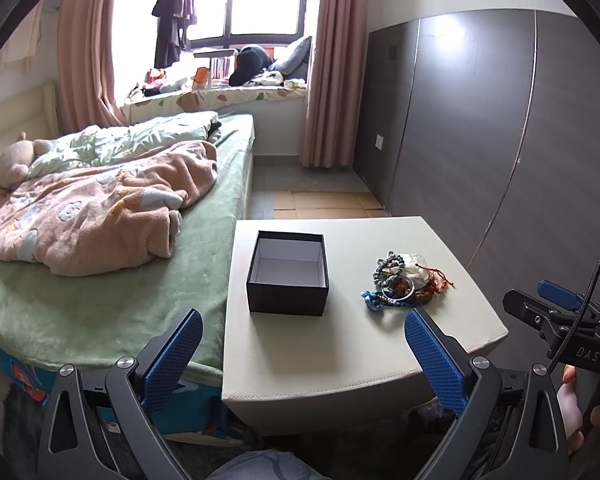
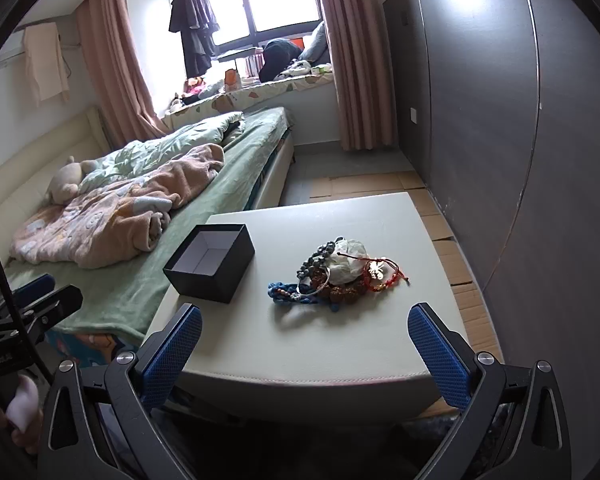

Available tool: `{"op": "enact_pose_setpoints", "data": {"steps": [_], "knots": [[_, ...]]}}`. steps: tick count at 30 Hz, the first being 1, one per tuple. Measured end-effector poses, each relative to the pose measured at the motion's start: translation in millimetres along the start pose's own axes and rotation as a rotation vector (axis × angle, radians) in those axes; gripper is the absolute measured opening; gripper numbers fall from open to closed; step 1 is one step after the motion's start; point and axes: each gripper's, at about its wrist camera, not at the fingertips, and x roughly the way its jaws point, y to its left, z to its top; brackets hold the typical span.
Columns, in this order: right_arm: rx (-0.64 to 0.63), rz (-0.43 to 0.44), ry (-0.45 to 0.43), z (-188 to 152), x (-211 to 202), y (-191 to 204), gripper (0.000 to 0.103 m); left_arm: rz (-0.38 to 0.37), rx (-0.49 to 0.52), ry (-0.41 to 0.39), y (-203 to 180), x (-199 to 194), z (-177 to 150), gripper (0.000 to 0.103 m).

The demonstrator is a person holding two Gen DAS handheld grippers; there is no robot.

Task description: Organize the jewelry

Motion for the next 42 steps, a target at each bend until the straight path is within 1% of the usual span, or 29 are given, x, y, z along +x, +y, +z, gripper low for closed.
{"op": "enact_pose_setpoints", "data": {"steps": [15, 35, 39, 42], "knots": [[0.018, -0.005, -0.012, 6, -4, -2, 0.103, -0.011, -0.012, -0.004, 0, -3, -1, 0.101], [-0.013, -0.043, -0.008, 2, -2, 6, 0.103, -0.014, -0.025, -0.003, 6, -4, -1, 0.101], [-0.004, -0.052, -0.001, 3, 1, 3, 0.103, -0.016, -0.021, 0.004, 1, 1, 1, 0.101], [0.029, -0.057, 0.003, 5, 3, -5, 0.103, -0.028, -0.011, 0.010, -5, 6, 4, 0.101]]}}
